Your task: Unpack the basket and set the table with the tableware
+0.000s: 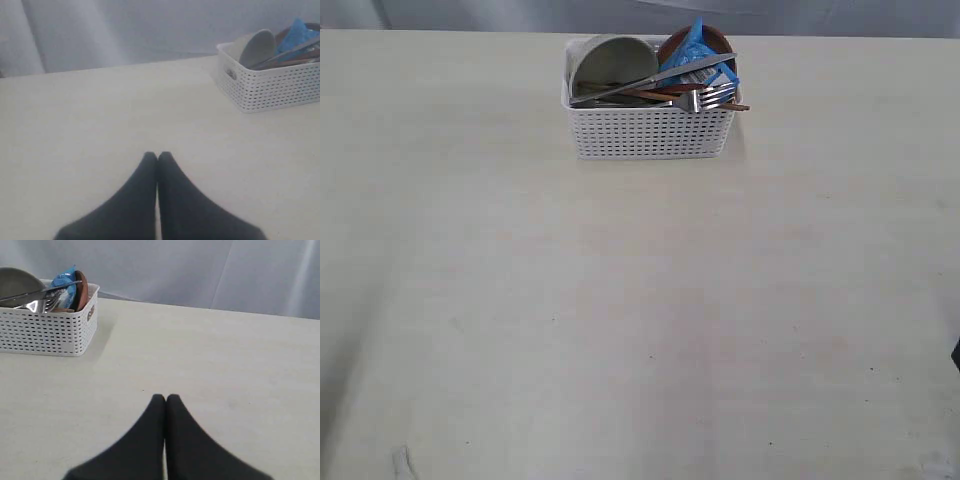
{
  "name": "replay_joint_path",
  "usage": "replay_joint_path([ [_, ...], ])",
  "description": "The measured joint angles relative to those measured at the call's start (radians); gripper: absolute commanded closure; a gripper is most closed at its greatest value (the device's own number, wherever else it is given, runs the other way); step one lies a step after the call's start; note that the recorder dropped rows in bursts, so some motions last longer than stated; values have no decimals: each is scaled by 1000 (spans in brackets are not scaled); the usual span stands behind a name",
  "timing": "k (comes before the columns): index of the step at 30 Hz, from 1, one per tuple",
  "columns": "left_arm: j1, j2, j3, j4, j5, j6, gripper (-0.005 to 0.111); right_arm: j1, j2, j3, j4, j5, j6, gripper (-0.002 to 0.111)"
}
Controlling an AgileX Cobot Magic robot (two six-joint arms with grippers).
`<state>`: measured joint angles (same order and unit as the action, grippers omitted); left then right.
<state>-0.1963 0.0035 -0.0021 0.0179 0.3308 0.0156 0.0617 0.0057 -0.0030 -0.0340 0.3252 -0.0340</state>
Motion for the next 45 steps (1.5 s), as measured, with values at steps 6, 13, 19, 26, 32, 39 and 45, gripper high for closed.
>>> replay_joint_path([
  [6, -30, 0, 0, 0, 0, 0, 106, 0, 0, 1, 12, -193, 1, 109],
  [13, -30, 0, 0, 0, 0, 0, 106, 0, -1, 1, 205, -820, 351, 109],
  [19, -30, 0, 0, 0, 0, 0, 106, 0, 7, -94, 248, -748, 623, 109],
  [26, -30, 0, 0, 0, 0, 0, 106, 0, 242, -318, 10, -603, 816, 84],
  [32, -30, 0, 0, 0, 0, 0, 106, 4, 567, -522, -220, -310, 969, 42],
  [39, -30, 0, 0, 0, 0, 0, 106, 131, 966, -762, -149, 48, 728, 65],
  [45, -30, 0, 0, 0, 0, 0, 106, 216, 1328, -1014, 94, 235, 366, 61],
])
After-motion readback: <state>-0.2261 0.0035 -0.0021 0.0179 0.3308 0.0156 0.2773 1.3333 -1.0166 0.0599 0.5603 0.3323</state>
